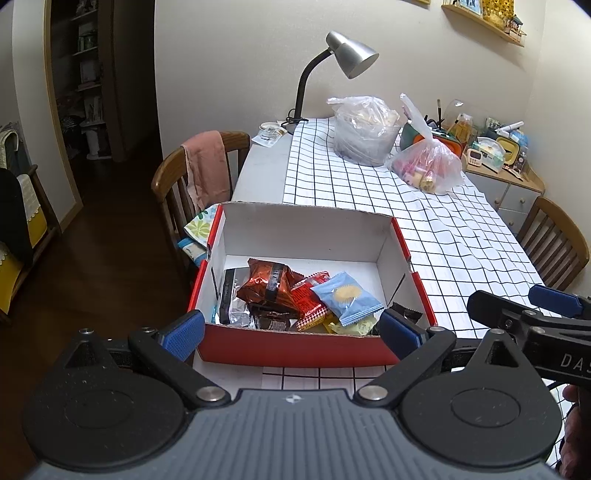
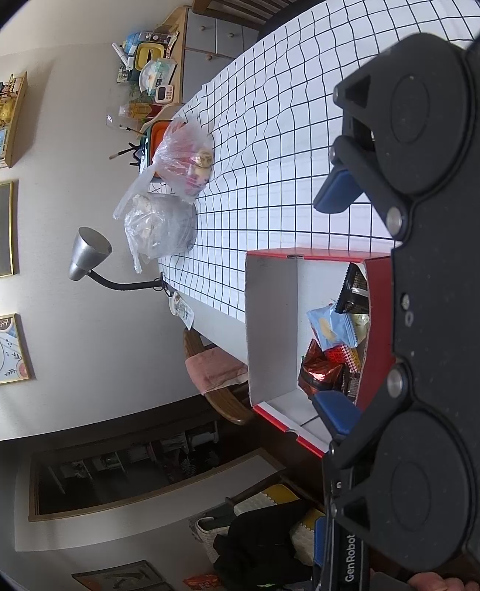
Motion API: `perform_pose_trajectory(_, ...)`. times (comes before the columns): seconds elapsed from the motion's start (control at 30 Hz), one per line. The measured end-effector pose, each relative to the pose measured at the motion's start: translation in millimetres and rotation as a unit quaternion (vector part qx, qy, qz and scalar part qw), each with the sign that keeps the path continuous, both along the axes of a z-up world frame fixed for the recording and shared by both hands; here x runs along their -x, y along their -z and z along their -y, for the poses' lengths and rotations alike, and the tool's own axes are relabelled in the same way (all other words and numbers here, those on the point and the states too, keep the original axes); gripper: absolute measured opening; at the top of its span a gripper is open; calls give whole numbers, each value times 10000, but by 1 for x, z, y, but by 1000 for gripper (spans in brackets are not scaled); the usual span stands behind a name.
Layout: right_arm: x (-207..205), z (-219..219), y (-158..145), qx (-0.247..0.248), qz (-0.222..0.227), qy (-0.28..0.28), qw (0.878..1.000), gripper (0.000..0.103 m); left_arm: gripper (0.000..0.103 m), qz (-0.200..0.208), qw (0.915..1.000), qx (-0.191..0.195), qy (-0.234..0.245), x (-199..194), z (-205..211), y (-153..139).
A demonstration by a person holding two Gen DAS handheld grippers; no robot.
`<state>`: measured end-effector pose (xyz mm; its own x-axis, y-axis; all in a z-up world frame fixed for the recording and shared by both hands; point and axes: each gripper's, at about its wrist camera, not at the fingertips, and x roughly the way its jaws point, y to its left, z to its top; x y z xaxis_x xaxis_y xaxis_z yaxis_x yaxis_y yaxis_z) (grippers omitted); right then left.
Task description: Organize snacks
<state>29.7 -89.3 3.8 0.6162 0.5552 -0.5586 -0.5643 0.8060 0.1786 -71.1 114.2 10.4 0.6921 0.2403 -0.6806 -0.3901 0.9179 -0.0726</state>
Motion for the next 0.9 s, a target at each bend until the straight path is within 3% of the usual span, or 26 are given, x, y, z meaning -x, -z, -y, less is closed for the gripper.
perform_pose_trajectory(0.9,-1,2,10,41,-265,112,9996,103,101,-170,9998,85,90,1,5,8)
